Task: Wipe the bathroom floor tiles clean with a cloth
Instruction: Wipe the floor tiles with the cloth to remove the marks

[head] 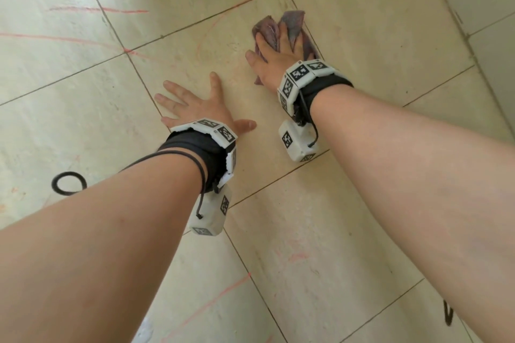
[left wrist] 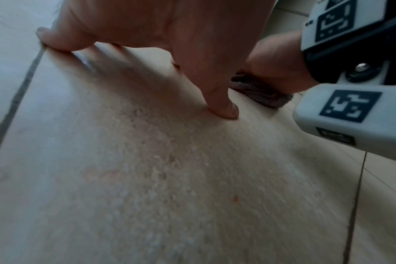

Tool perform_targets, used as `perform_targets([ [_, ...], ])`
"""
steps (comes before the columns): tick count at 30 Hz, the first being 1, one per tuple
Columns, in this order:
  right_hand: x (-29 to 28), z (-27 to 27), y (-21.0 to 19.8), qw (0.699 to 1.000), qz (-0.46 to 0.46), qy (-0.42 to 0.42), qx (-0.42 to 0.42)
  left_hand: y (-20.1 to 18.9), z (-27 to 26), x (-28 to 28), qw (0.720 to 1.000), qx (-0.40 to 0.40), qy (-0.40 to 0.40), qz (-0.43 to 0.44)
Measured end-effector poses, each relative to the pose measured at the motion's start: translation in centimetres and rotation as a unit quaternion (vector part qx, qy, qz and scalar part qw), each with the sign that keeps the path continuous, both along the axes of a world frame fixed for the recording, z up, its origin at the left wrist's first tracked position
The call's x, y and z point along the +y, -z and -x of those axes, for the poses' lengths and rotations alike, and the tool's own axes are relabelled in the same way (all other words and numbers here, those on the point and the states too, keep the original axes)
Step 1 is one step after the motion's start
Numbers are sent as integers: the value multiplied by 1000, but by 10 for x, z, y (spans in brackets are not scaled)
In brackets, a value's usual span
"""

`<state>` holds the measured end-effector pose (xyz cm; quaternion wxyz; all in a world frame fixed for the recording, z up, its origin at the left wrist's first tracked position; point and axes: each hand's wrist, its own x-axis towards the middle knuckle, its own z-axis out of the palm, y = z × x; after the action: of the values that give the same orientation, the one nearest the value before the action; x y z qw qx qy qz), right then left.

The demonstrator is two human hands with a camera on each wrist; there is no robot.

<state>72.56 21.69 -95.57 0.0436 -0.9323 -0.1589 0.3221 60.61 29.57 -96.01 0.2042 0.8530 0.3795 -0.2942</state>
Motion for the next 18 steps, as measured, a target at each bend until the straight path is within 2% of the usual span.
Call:
perform_targets([
  [3,10,28,0,995,-30,-98,15,1,3,3,1000,-1,15,-1],
  [6,-16,46,5,987,-30,-158,2,-1,15,11,999,-4,52,4],
  [9,-50,42,6,991,14,-134,-7,-1,38,30,997,-11,82,-1],
  [11,-54,40,5,994,35,-106,-12,0,52,46,997,-10,73,-7],
  [15,-7,40,5,999,32,-28,-9,-2,71,78,999,8,26,-26],
  [18,46,49,2,998,9,-68,-1,-3,75,90,999,14,20,-34],
])
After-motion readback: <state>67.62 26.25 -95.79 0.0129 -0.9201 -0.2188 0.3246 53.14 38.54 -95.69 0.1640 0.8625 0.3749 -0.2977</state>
